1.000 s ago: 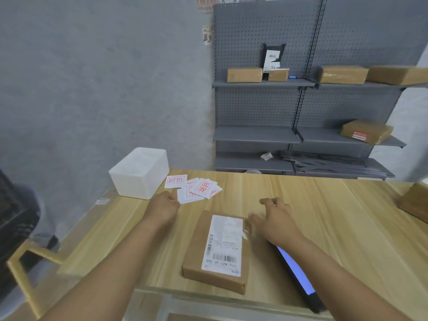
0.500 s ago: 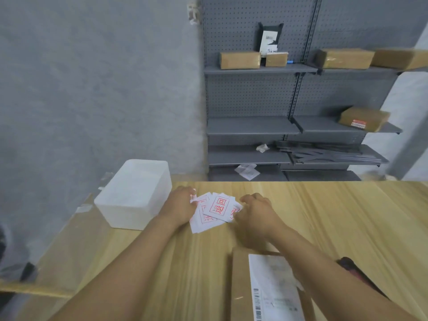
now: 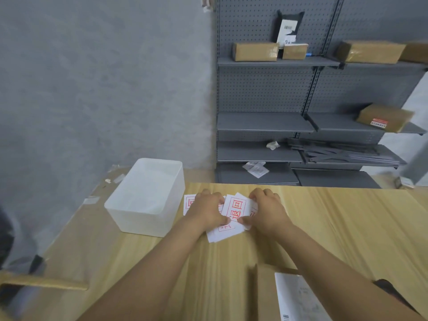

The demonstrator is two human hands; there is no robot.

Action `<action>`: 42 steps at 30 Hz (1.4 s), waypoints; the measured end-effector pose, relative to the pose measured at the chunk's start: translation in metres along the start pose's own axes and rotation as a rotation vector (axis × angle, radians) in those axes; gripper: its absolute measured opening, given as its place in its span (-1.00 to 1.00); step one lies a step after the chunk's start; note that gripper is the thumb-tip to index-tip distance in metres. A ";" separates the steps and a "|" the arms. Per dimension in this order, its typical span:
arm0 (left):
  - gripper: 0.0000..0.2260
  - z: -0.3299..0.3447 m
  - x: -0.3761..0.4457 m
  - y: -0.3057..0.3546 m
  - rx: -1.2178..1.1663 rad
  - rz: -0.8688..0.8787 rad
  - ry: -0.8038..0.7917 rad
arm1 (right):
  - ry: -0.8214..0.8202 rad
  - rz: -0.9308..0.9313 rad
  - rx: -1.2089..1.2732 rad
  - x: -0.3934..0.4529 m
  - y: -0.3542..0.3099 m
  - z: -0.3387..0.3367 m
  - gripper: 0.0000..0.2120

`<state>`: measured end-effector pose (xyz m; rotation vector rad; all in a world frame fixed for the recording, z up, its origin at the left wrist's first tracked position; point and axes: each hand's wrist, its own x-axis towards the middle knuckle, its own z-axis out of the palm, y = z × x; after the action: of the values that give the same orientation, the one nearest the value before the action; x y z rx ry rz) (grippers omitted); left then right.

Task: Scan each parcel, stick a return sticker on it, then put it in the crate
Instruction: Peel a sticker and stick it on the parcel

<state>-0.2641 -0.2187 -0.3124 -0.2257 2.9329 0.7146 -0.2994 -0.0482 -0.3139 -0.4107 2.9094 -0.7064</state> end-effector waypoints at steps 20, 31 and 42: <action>-0.84 -0.016 -0.002 0.005 -0.497 0.035 -0.038 | 0.049 0.002 0.361 -0.011 0.005 -0.027 -0.87; -0.77 -0.023 -0.023 0.002 -0.606 0.072 -0.114 | 0.061 0.058 0.517 -0.033 0.009 -0.050 -0.84; -0.85 -0.017 -0.031 -0.001 -0.357 0.038 0.055 | 0.048 0.081 0.696 -0.054 0.016 -0.065 -0.87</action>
<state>-0.2346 -0.2242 -0.2931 -0.2229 2.8446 1.2545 -0.2634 0.0089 -0.2613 -0.1891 2.4683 -1.6288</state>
